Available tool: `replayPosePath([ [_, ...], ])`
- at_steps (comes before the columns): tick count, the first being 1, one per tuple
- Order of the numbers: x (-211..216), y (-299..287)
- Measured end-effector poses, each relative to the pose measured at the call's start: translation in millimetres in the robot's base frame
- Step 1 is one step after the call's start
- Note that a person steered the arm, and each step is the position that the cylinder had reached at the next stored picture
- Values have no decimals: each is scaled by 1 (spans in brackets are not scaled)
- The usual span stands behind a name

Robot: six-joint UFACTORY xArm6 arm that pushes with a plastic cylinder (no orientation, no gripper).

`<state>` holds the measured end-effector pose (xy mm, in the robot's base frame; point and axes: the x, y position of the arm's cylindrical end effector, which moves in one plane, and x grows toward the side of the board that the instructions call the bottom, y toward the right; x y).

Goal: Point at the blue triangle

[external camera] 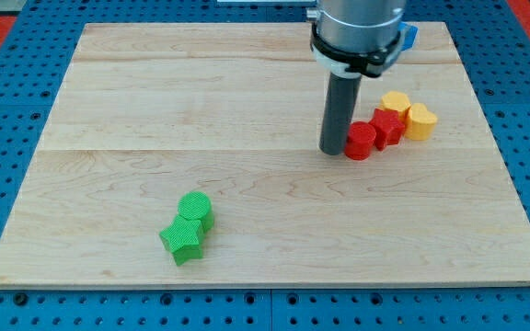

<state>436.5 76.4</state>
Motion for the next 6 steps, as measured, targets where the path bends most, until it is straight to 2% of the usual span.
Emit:
replayPosePath([
  [2, 0, 22],
  [3, -25, 20],
  [4, -76, -19],
  [5, -127, -19],
  [6, -134, 17],
])
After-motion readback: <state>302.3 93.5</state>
